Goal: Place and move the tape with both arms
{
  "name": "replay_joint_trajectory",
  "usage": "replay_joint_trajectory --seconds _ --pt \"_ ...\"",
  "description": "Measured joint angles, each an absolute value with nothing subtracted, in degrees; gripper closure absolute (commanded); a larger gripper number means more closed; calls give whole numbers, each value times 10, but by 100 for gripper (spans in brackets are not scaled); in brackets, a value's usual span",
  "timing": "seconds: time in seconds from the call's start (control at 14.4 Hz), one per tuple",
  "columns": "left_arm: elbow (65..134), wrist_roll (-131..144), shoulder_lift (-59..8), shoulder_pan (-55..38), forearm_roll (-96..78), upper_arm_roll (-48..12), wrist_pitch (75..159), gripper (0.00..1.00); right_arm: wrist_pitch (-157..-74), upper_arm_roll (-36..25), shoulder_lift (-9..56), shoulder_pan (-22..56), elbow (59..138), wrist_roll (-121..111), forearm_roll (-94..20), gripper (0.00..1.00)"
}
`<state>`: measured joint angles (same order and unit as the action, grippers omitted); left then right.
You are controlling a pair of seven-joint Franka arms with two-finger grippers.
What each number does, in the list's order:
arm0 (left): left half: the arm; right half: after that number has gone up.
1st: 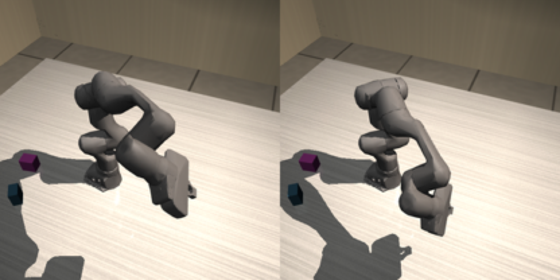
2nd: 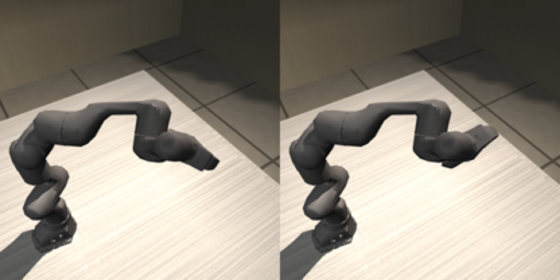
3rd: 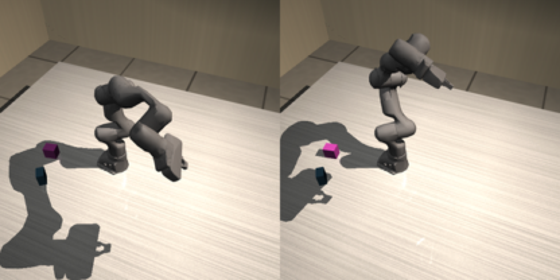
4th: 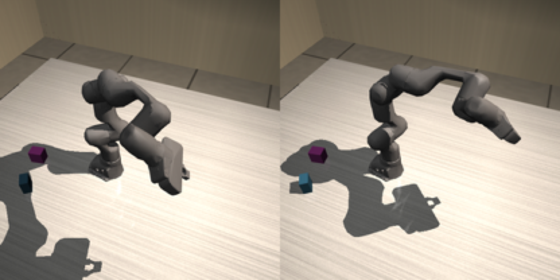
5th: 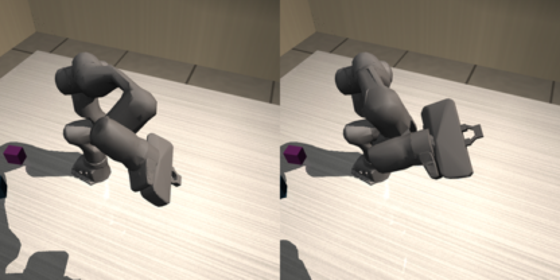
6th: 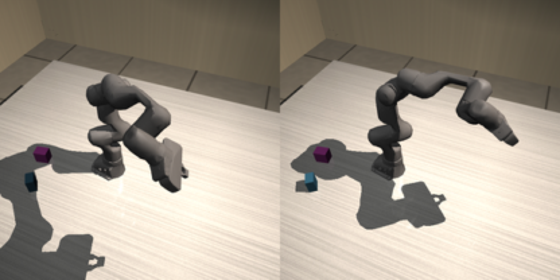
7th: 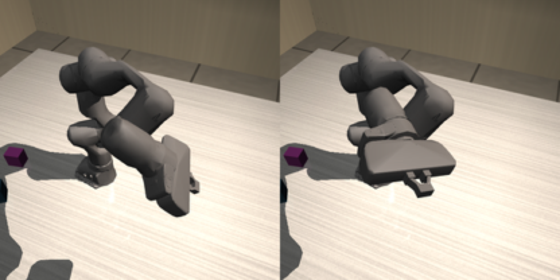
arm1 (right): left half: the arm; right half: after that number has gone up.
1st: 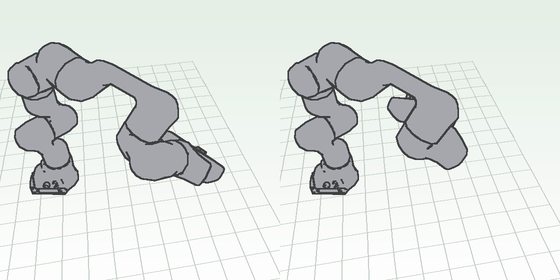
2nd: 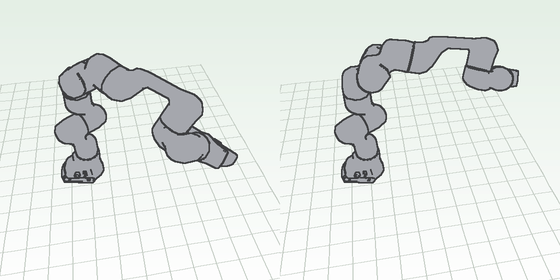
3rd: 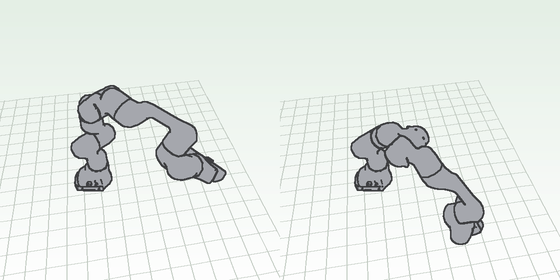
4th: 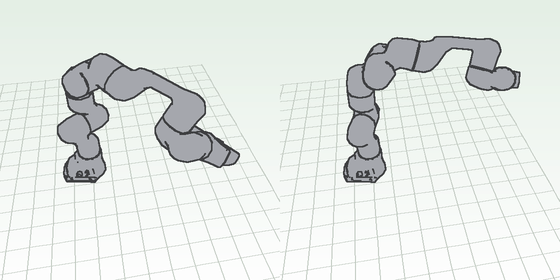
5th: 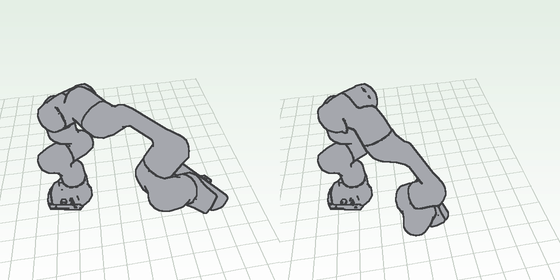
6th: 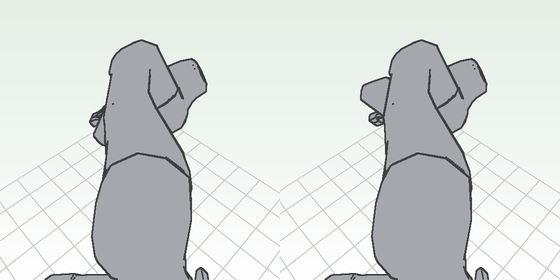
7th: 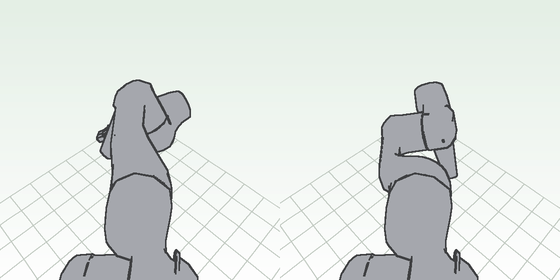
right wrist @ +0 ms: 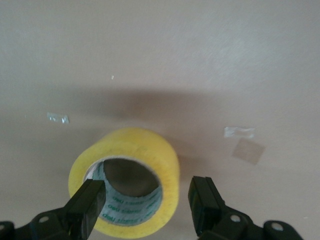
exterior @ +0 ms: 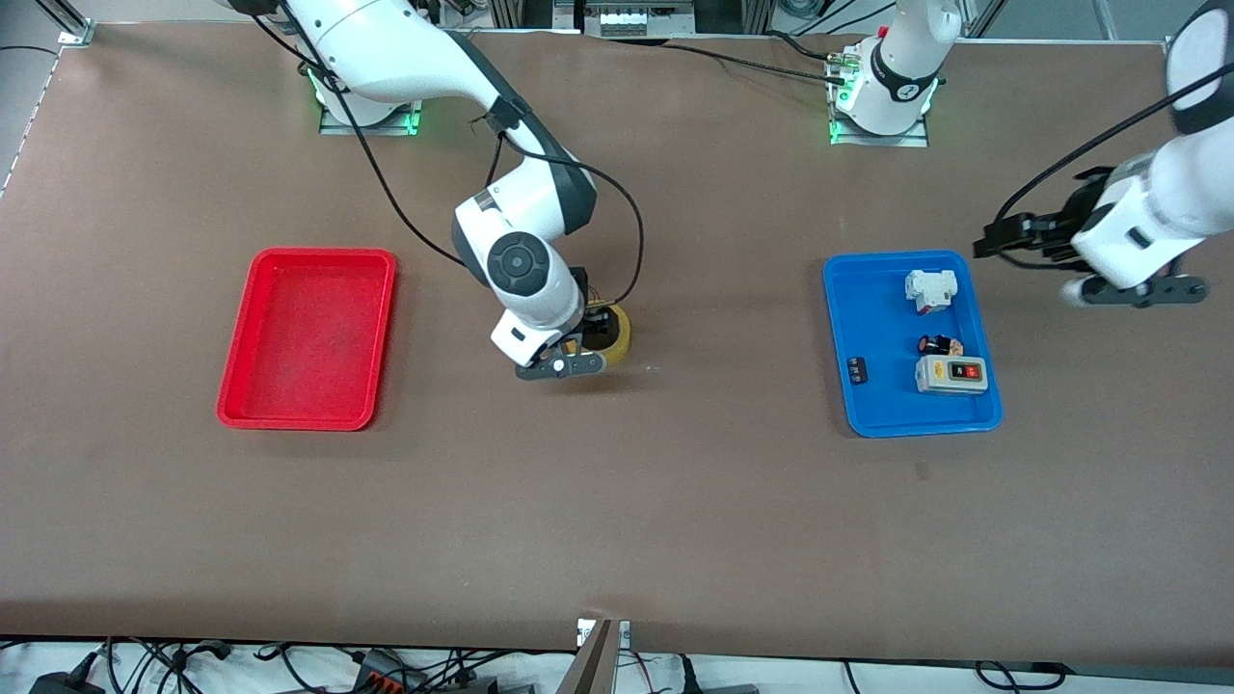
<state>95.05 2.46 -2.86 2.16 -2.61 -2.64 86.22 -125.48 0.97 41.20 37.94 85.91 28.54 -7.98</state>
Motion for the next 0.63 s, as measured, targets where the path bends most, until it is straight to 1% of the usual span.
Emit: replay_joint_trajectory --seconds 0.28,0.42,0.49,0.63 --pt "880 10 -28 41 -17 -30 870 0 -1254 10 427 382 859 288 -80 3" --pt "861 -5 -30 44 -13 -30 918 0 -1254 9 432 382 859 288 -79 3" --pt "856 -10 -31 46 -10 -29 926 0 -1254 8 434 382 859 288 -79 3" --pt "851 -16 -31 49 -9 -29 914 0 -1253 5 437 382 859 288 -79 9"
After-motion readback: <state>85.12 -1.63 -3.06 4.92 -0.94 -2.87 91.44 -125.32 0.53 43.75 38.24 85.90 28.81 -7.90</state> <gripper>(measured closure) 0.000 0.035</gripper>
